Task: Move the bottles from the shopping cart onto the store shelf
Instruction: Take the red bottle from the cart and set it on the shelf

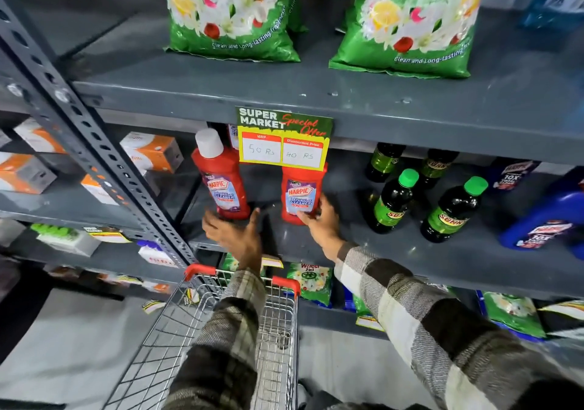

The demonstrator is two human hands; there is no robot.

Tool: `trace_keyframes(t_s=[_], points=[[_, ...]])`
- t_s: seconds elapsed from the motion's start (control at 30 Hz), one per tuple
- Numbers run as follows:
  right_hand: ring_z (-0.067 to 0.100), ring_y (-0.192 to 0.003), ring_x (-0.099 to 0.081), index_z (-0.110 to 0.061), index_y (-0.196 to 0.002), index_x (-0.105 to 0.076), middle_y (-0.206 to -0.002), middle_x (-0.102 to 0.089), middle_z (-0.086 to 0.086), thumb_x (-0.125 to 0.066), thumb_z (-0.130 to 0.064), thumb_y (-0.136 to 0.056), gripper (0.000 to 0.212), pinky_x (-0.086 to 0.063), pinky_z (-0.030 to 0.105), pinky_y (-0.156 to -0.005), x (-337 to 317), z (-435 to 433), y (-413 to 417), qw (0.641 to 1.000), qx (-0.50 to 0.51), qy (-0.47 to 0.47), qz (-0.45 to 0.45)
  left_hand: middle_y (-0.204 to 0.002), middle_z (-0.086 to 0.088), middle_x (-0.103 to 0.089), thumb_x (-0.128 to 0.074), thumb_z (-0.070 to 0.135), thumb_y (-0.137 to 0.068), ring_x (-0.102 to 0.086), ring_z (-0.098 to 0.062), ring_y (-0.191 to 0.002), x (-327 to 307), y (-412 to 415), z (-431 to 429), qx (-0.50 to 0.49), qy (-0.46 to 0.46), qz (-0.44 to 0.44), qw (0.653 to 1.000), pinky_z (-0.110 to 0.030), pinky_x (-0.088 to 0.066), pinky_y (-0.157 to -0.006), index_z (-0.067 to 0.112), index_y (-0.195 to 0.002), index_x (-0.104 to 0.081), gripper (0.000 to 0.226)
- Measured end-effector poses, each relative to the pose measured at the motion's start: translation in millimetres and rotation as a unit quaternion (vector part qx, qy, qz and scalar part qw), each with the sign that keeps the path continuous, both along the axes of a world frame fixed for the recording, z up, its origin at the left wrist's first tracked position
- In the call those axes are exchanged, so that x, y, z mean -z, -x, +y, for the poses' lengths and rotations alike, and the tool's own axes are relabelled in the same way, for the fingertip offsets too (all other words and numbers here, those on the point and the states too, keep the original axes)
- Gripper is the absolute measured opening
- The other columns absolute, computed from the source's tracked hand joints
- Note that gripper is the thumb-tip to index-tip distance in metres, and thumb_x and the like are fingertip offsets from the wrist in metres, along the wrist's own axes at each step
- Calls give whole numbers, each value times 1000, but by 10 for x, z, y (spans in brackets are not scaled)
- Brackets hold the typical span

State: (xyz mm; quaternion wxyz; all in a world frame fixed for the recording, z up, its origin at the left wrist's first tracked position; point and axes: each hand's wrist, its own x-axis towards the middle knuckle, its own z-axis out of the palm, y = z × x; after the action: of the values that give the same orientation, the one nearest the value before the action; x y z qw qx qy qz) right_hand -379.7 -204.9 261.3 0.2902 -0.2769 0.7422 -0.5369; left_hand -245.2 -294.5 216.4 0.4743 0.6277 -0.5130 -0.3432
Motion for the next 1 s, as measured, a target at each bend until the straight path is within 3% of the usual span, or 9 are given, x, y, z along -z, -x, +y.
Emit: trace_keyframes(t_s=[0.07, 0.13, 0.23, 0.4, 0.73, 0.87, 0.93, 1.0], points=[[16, -100, -62, -13, -126, -55, -118, -68, 8, -73, -8, -79, 50, -52, 38, -97, 42, -14, -9, 1000, -2, -9, -10, -147, -25, -39, -87, 39, -65, -35, -41, -136, 82, -62, -159, 38, -25, -46, 998, -54, -31, -111, 2, -147, -28, 108], [15, -104, -59, -12, -130, -52, -123, -66, 10, -71, -8, -82, 52, -49, 37, -99, 86, -33, -16, 1000, 1, -15, -15, -145, -23, -44, -80, 42, -73, -39, -39, -135, 121, -55, -200, 50, -32, -84, 995, -54, -32, -107, 5, -146, -32, 95], [19, -109, -59, -8, -133, -49, -126, -64, 13, -68, -6, -83, 53, -47, 35, -100, 160, -71, -32, 1000, 16, -25, -2, -152, -19, -37, -67, 49, -83, -37, -37, -137, 136, -5, -174, 40, -37, -154, 987, -53, -31, -104, 5, -149, -27, 89], [26, -118, -58, -12, -136, -47, -129, -62, 11, -67, -9, -85, 55, -45, 35, -102, 214, -84, -52, 999, 27, -46, 9, -154, -15, -36, -59, 55, -86, -36, -34, -138, 109, 26, -215, 38, -52, -192, 979, -54, -32, -101, 7, -150, -25, 87], [29, -125, -53, -14, -142, -39, -138, -56, 11, -63, -14, -89, 57, -42, 37, -105, 197, -146, -53, 997, 36, -68, 8, -157, -15, -32, -57, 53, -89, -33, -36, -139, 133, -31, -221, 66, -49, -185, 979, -56, -29, -104, 5, -152, -21, 86], [30, -119, -59, -21, -141, -38, -133, -60, 10, -71, -13, -80, 69, -47, 47, -104, 296, -83, -24, 997, 19, -72, 22, -157, -19, -31, -63, 51, -87, -31, -38, -141, 173, -55, -225, 57, -44, -165, 984, -58, -28, -105, 6, -154, -14, 94], [25, -120, -57, -26, -143, -33, -139, -56, 5, -75, -10, -74, 82, -47, 44, -104, 373, 95, 28, 997, 11, -70, 37, -156, -24, -27, -70, 52, -80, -29, -41, -141, 152, -57, -148, 44, -25, -136, 989, -61, -29, -107, 2, -153, -9, 108], [16, -120, -52, -21, -145, -33, -143, -50, 1, -77, -5, -73, 86, -47, 34, -103, 386, 382, 73, 997, 3, -51, 58, -152, -27, -25, -77, 52, -74, -27, -45, -139, 62, 15, 96, 21, 7, -90, 996, -61, -28, -109, -1, -151, -12, 114]])
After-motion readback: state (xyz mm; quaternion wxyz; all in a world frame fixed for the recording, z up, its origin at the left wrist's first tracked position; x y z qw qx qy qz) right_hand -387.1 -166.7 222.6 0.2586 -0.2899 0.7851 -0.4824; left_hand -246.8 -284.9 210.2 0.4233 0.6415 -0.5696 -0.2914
